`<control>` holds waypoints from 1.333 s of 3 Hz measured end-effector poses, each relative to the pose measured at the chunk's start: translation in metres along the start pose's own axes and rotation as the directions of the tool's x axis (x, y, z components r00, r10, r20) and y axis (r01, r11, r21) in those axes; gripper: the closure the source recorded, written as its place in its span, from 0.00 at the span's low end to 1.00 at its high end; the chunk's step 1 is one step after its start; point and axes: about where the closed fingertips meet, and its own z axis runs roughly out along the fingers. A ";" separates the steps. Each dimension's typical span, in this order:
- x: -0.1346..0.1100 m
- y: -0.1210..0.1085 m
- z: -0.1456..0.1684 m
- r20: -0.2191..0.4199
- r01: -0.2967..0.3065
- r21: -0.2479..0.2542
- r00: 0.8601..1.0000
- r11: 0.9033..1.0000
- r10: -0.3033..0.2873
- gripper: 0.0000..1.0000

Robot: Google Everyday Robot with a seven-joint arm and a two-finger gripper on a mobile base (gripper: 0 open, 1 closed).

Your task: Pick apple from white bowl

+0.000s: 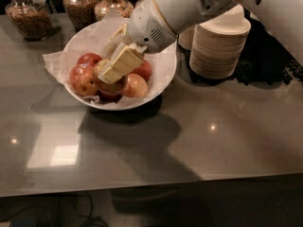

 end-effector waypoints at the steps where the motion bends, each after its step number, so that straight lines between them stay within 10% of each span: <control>1: -0.015 -0.007 -0.028 0.009 0.030 0.038 1.000 0.999 -0.030 1.00; 2: -0.025 -0.016 -0.049 0.002 0.076 0.069 0.997 0.995 -0.076 1.00; 4: -0.027 -0.017 -0.051 0.004 0.079 0.073 0.997 0.994 -0.080 0.58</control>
Offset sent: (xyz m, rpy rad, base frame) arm 0.0252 -0.0400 0.0779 0.0144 -0.1720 -0.0085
